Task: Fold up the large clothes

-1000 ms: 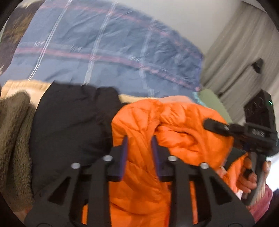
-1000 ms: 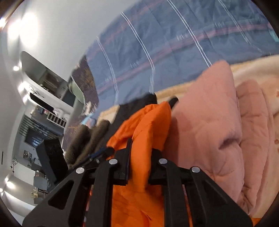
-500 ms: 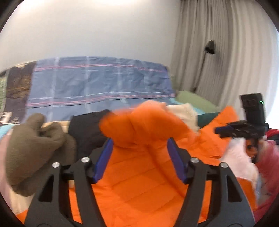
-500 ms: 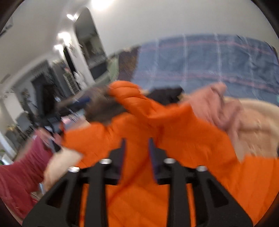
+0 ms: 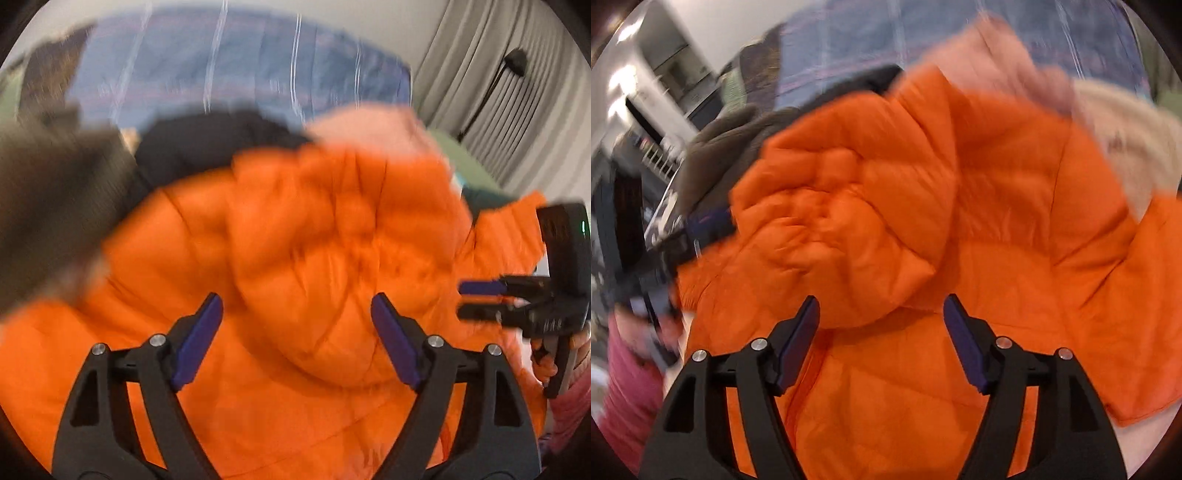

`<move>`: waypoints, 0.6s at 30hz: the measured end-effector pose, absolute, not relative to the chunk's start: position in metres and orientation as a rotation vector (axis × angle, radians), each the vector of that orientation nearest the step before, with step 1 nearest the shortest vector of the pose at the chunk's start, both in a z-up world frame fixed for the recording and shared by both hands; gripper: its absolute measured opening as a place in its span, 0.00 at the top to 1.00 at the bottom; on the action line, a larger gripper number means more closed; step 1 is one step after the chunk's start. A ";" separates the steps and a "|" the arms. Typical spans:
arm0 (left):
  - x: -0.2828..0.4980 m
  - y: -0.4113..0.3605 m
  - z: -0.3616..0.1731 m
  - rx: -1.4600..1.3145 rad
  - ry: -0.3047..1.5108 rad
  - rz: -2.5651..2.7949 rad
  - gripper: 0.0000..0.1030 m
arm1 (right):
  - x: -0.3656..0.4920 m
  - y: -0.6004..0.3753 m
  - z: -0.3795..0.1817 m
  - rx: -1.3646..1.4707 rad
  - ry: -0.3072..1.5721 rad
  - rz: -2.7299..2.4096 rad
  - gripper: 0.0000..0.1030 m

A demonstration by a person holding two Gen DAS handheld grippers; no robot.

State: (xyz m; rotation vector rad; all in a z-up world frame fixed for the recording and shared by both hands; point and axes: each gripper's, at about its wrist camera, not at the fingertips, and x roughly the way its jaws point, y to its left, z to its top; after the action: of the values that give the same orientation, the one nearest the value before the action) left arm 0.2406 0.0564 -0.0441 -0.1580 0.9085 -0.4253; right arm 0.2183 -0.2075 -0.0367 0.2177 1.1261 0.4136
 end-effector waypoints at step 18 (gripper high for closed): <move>0.177 0.032 -0.021 -0.071 0.792 -0.475 0.66 | 0.191 -0.180 -0.033 0.072 0.938 0.374 0.70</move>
State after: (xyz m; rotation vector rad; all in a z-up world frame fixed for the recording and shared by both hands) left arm 0.1775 0.0324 -0.0209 -0.0705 0.7915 -0.4752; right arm 0.1910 -0.1797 -0.0328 0.0716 0.9381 0.3738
